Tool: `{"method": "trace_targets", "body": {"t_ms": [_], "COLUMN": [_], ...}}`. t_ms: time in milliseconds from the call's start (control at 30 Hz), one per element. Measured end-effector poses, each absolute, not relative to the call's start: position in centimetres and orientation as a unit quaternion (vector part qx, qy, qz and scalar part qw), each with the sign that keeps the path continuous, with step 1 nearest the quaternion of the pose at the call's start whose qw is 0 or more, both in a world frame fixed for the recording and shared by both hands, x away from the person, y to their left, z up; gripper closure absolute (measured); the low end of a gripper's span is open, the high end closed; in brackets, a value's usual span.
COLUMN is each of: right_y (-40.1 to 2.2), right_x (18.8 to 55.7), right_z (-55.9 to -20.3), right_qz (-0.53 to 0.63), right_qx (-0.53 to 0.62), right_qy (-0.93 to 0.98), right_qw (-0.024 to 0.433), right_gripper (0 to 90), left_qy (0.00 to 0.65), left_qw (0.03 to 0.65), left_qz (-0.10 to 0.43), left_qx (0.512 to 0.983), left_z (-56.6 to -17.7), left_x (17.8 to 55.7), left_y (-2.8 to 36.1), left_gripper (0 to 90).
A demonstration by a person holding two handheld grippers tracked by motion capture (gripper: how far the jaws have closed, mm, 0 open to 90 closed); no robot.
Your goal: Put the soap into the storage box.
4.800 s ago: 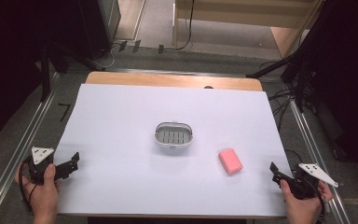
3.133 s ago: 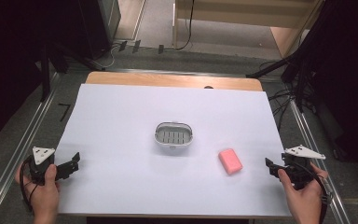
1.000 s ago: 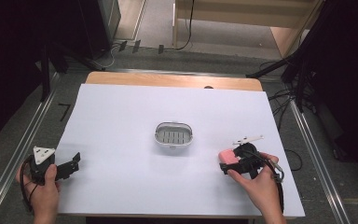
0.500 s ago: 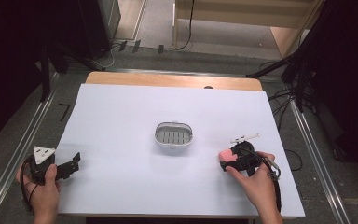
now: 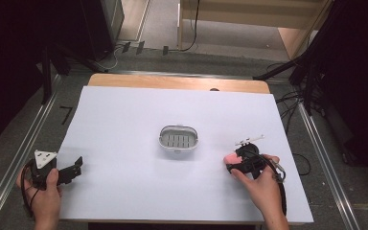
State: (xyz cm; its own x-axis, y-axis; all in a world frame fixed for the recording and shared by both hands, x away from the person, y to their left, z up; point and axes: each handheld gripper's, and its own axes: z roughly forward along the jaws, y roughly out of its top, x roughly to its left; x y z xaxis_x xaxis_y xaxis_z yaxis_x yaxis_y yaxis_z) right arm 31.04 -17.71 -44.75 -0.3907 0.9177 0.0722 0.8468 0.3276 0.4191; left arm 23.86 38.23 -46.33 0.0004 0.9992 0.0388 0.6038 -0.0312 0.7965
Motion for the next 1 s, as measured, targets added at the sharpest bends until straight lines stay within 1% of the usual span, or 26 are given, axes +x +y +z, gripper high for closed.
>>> {"method": "trace_targets", "body": {"t_ms": [200,567,633,767,1000], "right_y": [-17.4,-17.4,-17.4,-17.4,-17.0], "right_x": [31.2,31.5,31.5,31.5,32.1], "right_z": [-45.2,-45.3,-45.3,-44.9,-43.2], "right_qz": [0.192,0.196,0.193,0.195,0.205], "right_qx": [0.536,0.526,0.514,0.492,0.461], "right_qy": [0.816,0.823,0.830,0.842,0.856], "right_qw": [0.095,0.088,0.095,0.108,0.109], "right_gripper": [37.8,38.9,38.9,38.9,38.9], "left_qy": [0.627,0.627,0.627,0.627,0.627], "left_qw": [0.302,0.303,0.302,0.302,0.303], "left_qz": [0.327,0.327,0.327,0.327,0.327], "left_qx": [0.639,0.639,0.639,0.639,0.639], "left_z": [-46.3,-46.3,-46.3,-46.3,-46.3], "left_x": [23.9,23.9,23.9,23.9,23.9], "left_y": [38.2,38.2,38.2,38.2,38.2], "left_gripper": [7.6,7.6,7.6,7.6,7.6]}}
